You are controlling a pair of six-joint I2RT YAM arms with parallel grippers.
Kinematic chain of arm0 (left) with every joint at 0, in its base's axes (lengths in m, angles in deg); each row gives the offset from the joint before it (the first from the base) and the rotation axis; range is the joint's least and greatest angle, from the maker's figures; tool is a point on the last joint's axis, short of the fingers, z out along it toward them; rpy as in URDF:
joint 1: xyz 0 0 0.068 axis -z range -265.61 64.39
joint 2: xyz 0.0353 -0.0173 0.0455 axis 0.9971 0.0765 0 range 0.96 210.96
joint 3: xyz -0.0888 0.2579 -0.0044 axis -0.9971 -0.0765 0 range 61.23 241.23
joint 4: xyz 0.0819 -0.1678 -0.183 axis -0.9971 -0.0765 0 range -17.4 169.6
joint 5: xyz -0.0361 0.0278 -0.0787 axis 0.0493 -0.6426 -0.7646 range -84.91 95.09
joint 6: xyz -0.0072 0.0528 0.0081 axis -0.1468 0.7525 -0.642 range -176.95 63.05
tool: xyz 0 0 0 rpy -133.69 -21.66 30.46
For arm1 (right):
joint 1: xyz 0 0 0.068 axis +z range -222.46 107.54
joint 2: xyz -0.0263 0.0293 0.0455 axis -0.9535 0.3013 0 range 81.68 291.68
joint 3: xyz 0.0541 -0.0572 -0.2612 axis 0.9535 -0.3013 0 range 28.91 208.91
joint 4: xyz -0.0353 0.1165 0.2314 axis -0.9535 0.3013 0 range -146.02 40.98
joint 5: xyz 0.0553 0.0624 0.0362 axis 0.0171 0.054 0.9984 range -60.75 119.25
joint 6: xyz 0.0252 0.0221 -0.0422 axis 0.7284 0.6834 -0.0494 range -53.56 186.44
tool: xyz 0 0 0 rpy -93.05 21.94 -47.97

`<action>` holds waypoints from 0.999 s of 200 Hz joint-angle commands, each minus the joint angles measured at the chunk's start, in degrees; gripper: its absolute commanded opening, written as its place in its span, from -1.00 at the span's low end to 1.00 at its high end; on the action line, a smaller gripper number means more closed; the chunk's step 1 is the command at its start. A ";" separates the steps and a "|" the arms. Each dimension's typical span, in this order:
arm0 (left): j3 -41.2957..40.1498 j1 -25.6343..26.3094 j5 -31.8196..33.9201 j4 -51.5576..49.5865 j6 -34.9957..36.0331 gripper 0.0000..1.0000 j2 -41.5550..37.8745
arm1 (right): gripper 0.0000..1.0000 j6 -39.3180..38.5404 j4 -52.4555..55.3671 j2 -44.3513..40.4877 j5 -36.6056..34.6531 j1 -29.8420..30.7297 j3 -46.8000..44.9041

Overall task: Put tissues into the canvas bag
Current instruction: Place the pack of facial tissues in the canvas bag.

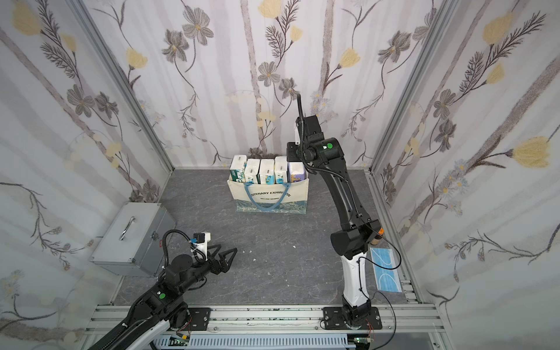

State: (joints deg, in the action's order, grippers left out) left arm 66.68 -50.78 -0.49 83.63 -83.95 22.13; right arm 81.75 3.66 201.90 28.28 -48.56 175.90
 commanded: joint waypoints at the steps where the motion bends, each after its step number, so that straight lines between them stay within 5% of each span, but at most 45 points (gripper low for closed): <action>1: 0.44 -0.02 0.34 0.62 -0.09 1.00 0.01 | -0.94 -0.52 -2.42 1.76 -2.82 -0.52 0.23; 133: 0.35 -0.01 0.43 0.01 -0.07 1.00 -0.80 | -0.91 0.95 -1.95 4.47 1.90 -0.12 0.21; 171: 0.35 -0.02 0.57 0.36 -0.24 1.00 -0.69 | -0.74 -3.88 -13.52 -0.12 13.17 4.35 -5.17; 200: 0.35 -0.02 0.23 0.28 -0.24 1.00 -0.64 | -0.73 2.12 -19.12 1.85 18.60 4.77 -6.41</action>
State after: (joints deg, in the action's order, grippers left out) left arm 66.68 -50.78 -0.49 82.80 -83.95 21.49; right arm 79.92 -7.88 202.10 40.61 -43.34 170.18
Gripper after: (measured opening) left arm 0.997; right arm 0.133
